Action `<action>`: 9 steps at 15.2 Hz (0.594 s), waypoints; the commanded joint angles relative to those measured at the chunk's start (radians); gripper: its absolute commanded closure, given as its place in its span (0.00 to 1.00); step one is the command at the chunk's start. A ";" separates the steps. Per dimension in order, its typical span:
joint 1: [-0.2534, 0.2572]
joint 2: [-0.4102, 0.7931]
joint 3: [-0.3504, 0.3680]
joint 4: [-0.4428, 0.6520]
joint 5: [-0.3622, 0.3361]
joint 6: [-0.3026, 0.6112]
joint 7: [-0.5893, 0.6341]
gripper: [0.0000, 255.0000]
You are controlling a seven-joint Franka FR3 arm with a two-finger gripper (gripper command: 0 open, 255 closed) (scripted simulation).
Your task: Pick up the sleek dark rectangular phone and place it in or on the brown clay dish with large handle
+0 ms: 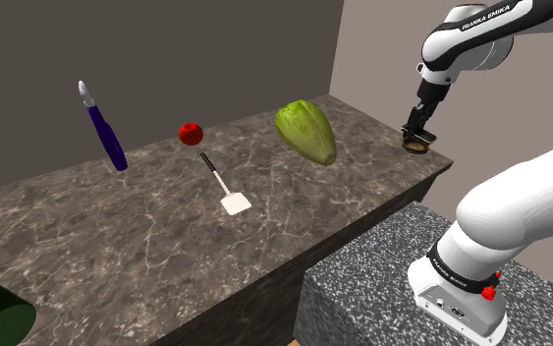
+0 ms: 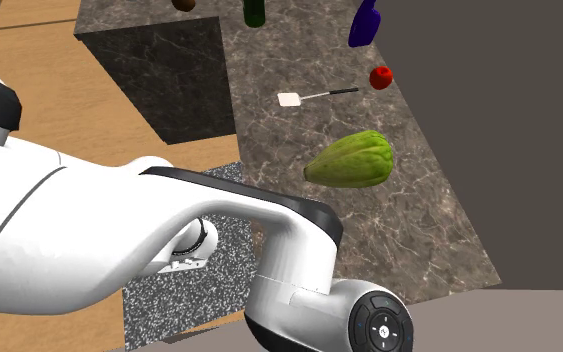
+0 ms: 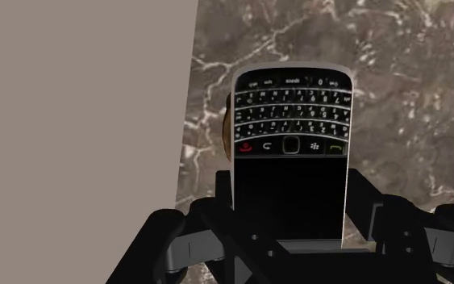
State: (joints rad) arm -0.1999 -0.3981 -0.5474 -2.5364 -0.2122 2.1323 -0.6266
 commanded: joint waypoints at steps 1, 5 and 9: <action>-0.006 0.005 -0.007 -0.004 0.000 -0.001 0.001 1.00; -0.003 0.013 -0.008 0.001 0.004 0.001 0.000 0.00; -0.009 -0.012 0.003 0.018 0.000 -0.040 0.004 0.00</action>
State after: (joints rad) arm -0.2015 -0.3999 -0.5431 -2.5302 -0.2104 2.1133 -0.6247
